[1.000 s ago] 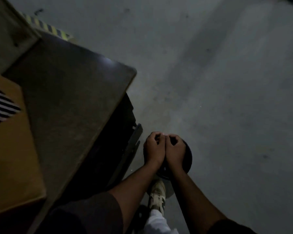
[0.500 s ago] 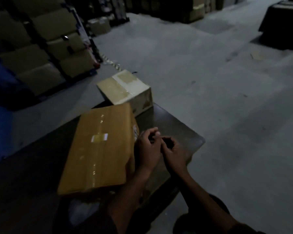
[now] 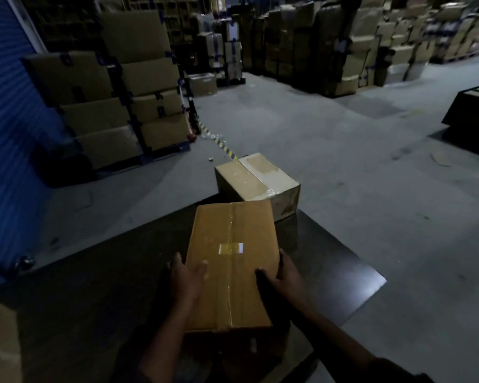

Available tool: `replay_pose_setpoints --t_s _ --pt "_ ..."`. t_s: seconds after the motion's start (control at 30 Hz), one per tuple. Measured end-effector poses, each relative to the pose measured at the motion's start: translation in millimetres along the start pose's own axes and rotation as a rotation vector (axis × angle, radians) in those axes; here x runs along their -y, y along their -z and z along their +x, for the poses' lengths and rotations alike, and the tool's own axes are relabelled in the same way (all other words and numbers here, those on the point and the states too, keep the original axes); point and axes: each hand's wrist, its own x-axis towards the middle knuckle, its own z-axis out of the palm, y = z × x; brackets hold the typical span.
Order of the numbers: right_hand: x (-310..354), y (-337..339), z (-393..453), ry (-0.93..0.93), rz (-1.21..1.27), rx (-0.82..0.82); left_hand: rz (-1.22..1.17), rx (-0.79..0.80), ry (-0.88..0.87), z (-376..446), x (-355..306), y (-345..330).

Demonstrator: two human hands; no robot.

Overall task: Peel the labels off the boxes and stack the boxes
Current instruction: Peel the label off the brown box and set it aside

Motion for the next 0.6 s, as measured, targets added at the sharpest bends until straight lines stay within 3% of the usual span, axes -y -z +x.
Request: replay_pose_setpoints --t_s 0.07,0.2,0.37,0.5,0.6 --pt "10 -12 5 -0.004 -0.026 -0.010 -0.100 0.058 0.060 10 13 9" --pt "26 -32 25 -0.031 -0.043 0.081 -0.244 0.013 0.133 22 22 31" --pt "42 -52 82 -0.009 -0.182 0.175 -0.290 0.016 0.035 57 21 53" --pt "38 -70 104 0.138 -0.373 -0.010 -0.339 0.092 -0.021 78 18 60" --pt "21 -87 81 0.418 -0.611 -0.135 -0.280 0.092 0.012 75 27 52"
